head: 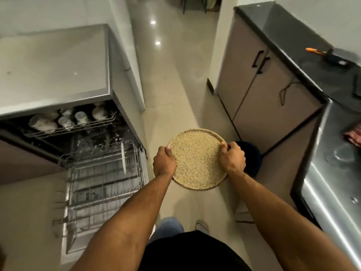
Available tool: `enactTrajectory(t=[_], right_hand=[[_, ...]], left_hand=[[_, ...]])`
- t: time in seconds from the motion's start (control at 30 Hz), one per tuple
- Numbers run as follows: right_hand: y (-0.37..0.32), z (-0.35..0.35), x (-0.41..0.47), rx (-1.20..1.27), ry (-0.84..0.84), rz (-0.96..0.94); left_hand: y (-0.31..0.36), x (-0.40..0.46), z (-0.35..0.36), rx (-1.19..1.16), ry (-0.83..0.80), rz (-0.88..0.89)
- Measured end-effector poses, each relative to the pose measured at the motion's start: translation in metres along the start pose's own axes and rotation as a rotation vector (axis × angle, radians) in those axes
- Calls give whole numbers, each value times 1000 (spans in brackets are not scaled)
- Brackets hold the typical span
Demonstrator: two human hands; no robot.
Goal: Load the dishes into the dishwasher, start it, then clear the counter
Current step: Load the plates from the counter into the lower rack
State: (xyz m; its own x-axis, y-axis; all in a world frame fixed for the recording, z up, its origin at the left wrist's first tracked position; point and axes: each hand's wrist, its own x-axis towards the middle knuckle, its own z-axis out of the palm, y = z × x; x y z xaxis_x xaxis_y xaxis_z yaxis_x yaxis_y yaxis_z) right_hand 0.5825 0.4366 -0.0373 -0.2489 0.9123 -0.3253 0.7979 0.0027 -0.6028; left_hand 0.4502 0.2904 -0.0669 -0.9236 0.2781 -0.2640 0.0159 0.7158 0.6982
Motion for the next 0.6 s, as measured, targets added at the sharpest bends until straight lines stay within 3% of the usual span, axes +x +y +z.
enactTrajectory(t=[0.6], right_hand=[[-187, 155, 77, -314, -336, -423]], left_hand=[[-56, 132, -70, -203, 298, -419]])
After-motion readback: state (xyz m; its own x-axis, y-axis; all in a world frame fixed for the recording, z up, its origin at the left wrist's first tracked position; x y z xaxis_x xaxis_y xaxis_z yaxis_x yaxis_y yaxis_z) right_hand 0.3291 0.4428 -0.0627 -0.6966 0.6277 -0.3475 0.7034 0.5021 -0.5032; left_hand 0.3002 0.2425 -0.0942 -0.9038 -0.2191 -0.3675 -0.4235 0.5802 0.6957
